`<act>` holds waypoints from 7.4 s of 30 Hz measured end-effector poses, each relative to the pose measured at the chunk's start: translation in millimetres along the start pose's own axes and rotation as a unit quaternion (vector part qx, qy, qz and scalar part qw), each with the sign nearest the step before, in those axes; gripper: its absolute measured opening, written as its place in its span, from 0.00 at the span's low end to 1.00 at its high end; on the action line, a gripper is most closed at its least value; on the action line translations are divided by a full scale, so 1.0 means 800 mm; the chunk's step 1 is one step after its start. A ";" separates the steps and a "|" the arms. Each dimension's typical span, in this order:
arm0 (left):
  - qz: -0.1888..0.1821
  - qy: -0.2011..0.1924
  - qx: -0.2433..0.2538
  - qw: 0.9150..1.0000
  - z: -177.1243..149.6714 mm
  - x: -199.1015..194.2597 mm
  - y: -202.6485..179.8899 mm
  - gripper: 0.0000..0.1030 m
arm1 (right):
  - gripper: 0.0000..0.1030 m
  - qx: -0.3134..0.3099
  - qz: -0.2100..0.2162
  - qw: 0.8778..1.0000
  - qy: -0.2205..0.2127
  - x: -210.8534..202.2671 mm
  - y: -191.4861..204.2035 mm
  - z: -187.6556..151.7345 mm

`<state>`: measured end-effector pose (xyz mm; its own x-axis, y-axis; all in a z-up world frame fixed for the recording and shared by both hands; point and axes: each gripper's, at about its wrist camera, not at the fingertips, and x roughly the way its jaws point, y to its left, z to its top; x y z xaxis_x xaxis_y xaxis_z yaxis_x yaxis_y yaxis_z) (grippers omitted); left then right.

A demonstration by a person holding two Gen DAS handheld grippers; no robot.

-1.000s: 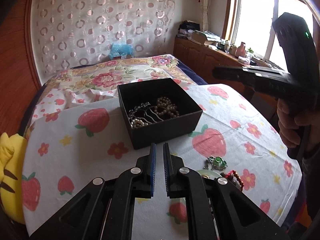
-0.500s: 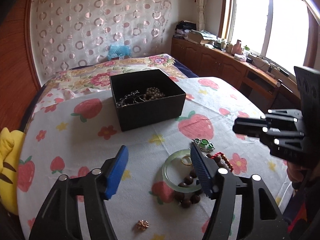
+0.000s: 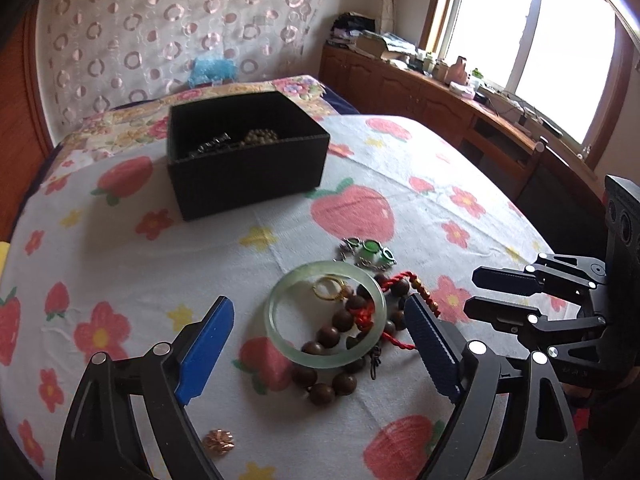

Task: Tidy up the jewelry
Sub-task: 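Move the left tool to the jade bangle while the right tool approaches the red-string bracelet, then grip the jade bangle with the left tool while the right tool grips the bead bracelet, then drop the bead bracelet into the box with the right tool while the left tool lowers the bangle in, then move the left tool to the rose-gold charm while the right tool approaches the wooden beads, then grip the rose-gold charm with the left tool while the right tool lifts the wooden bead bracelet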

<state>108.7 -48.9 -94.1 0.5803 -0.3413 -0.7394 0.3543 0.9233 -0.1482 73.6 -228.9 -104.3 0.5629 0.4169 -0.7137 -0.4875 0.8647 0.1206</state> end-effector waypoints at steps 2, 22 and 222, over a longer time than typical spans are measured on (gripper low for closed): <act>-0.006 0.014 -0.001 1.000 0.000 0.009 -0.004 0.81 | 0.32 0.003 0.002 1.000 0.001 0.001 -0.002 -0.004; 0.016 0.018 -0.003 1.000 0.000 0.019 -0.005 0.66 | 0.32 -0.008 0.009 1.000 0.000 0.000 0.000 -0.013; 0.089 0.007 0.012 0.996 -0.084 -0.056 0.030 0.20 | 0.24 -0.071 0.000 0.997 0.044 0.076 0.041 0.049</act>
<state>41.6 0.3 -108.3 0.6257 -0.1708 -0.7612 0.2642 0.9645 0.0008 118.2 -163.6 -116.8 0.5051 0.3851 -0.7724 -0.5802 0.8140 0.0264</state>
